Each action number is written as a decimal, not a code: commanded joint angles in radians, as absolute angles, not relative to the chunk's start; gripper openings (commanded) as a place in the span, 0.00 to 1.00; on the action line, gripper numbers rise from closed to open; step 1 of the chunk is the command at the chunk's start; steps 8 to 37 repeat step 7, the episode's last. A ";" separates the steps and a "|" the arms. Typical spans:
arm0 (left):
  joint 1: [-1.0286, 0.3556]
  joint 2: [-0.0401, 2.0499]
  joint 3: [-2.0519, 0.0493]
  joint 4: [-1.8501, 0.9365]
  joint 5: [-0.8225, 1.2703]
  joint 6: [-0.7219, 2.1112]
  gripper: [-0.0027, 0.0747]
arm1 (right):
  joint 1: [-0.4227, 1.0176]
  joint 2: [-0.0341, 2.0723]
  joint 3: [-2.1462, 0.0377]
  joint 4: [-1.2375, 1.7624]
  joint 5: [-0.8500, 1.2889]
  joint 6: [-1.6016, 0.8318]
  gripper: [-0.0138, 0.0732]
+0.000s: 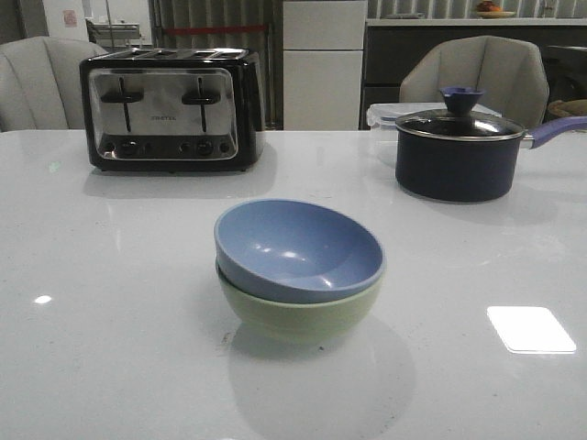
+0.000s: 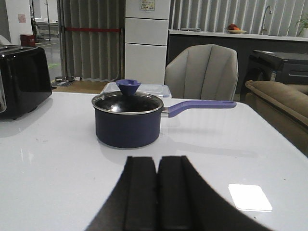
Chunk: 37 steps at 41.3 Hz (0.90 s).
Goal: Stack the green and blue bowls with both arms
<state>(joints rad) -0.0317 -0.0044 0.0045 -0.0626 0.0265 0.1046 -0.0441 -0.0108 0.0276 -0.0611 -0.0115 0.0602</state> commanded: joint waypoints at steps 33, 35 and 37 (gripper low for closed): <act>-0.038 -0.024 0.008 -0.073 -0.058 0.101 0.16 | -0.050 -0.029 0.025 -0.072 -0.107 0.063 0.19; -0.038 -0.024 0.008 -0.073 -0.058 0.101 0.16 | -0.050 -0.029 0.025 -0.072 -0.107 0.063 0.19; -0.038 -0.024 0.008 -0.073 -0.058 0.101 0.16 | -0.050 -0.029 0.025 -0.072 -0.107 0.063 0.19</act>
